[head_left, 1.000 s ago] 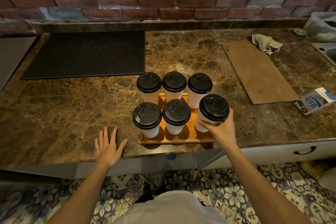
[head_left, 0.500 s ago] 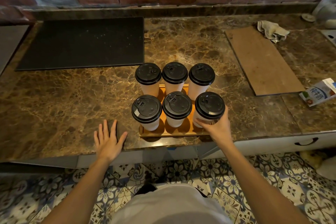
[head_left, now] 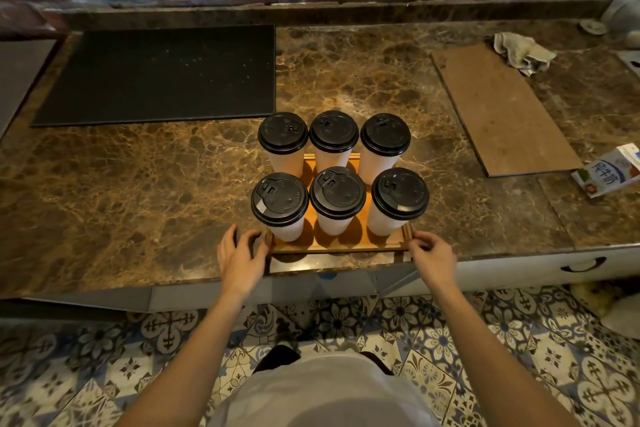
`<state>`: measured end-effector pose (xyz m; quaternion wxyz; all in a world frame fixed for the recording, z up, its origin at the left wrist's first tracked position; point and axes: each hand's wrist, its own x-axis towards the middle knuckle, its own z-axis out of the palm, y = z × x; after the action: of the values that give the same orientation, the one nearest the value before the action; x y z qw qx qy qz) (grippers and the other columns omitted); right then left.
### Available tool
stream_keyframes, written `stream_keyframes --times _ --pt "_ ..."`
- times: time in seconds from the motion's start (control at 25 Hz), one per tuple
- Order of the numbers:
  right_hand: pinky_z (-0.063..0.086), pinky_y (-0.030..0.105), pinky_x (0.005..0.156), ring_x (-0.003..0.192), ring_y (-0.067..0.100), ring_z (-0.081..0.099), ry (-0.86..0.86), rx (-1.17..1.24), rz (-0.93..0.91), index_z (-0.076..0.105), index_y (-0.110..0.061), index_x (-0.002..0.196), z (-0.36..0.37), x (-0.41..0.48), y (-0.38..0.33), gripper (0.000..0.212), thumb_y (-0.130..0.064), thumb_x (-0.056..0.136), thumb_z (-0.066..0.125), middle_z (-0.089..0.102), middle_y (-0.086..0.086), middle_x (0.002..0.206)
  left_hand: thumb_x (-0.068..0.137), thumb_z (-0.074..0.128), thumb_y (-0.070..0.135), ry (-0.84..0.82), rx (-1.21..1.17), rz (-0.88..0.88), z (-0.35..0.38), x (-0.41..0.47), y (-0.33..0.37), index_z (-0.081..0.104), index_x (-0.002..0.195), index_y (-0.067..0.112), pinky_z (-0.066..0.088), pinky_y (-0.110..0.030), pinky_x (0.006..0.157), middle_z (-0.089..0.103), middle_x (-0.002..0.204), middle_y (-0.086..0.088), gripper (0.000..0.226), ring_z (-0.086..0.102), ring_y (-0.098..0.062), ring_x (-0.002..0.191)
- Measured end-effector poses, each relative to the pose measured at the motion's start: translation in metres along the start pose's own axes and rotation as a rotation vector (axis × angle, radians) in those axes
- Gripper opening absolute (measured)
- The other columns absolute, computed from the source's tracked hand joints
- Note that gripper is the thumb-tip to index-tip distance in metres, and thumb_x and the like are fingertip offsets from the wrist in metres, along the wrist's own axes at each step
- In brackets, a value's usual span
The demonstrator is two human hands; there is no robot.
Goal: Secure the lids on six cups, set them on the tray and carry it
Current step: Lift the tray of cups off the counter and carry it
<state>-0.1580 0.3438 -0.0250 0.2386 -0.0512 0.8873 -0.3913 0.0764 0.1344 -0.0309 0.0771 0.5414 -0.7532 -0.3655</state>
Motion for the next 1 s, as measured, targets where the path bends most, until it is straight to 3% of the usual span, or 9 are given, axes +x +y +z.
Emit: stream_keyframes --times 0.08,0.28,0.44,0.68,0.8,0.88,1.0 --pt "0.046 0.041 0.098 0.115 0.027 0.057 0.020 0.011 -0.009 0.062 -0.010 0.126 0.011 -0.004 0.001 0.038 -0.026 0.092 0.065 0.069 0.009 0.115 0.096 0.052 0.029 0.064 0.022 -0.044 0.010 -0.002 0.010 0.057 0.124 0.017 0.015 -0.040 0.114 0.032 0.146 -0.009 0.031 0.020 -0.026 0.138" --pt "0.038 0.033 0.083 0.116 0.029 0.053 0.125 -0.038 0.031 0.063 -0.014 0.125 0.021 -0.003 -0.006 0.038 -0.034 0.092 0.065 0.067 0.008 0.116 0.091 0.056 0.018 0.136 0.093 -0.127 0.021 -0.001 0.025 0.054 0.123 0.015 0.016 -0.042 0.111 0.039 0.135 -0.012 0.032 0.029 -0.032 0.129" --pt "0.040 0.039 0.095 0.122 0.034 0.047 0.148 -0.120 -0.018 0.063 -0.016 0.129 0.023 -0.001 -0.003 0.034 -0.026 0.096 0.058 0.062 0.011 0.128 0.088 0.058 0.011 0.163 0.099 -0.113 0.026 -0.005 0.026 0.054 0.128 0.017 0.015 -0.042 0.110 0.040 0.137 -0.011 0.040 0.030 -0.032 0.128" --pt "0.046 0.042 0.095 0.113 0.030 0.057 0.119 -0.038 -0.007 0.062 -0.012 0.127 0.022 -0.011 0.004 0.034 -0.024 0.095 0.061 0.063 0.013 0.121 0.090 0.059 0.016 0.176 0.062 -0.152 0.029 -0.017 0.020 0.055 0.124 0.015 0.018 -0.038 0.101 0.049 0.132 -0.010 0.034 0.035 -0.028 0.125" --pt "0.045 0.036 0.085 0.107 0.029 0.059 0.133 -0.045 -0.026 0.061 -0.009 0.124 0.021 -0.027 0.018 0.033 -0.022 0.094 0.062 0.063 0.014 0.117 0.089 0.061 0.012 0.183 0.070 -0.151 0.033 -0.033 0.008 0.055 0.123 0.012 0.021 -0.040 0.098 0.049 0.131 -0.010 0.034 0.037 -0.029 0.123" --pt "0.046 0.035 0.084 0.105 0.027 0.059 0.115 0.047 0.001 0.059 -0.009 0.126 0.020 -0.037 0.029 0.033 -0.017 0.094 0.062 0.063 0.013 0.117 0.090 0.060 0.009 0.154 -0.051 -0.150 0.035 -0.044 -0.001 0.054 0.121 0.006 0.027 -0.042 0.101 0.047 0.130 -0.013 0.032 0.041 -0.032 0.122" --pt "0.057 0.031 0.084 0.105 0.022 0.061 -0.003 0.358 0.165 0.050 -0.012 0.134 0.014 -0.051 0.045 0.039 -0.008 0.096 0.057 0.062 0.008 0.121 0.093 0.058 0.016 0.044 -0.442 -0.168 0.036 -0.065 -0.011 0.049 0.126 0.006 0.041 -0.043 0.101 0.043 0.131 -0.014 0.036 0.050 -0.031 0.118"
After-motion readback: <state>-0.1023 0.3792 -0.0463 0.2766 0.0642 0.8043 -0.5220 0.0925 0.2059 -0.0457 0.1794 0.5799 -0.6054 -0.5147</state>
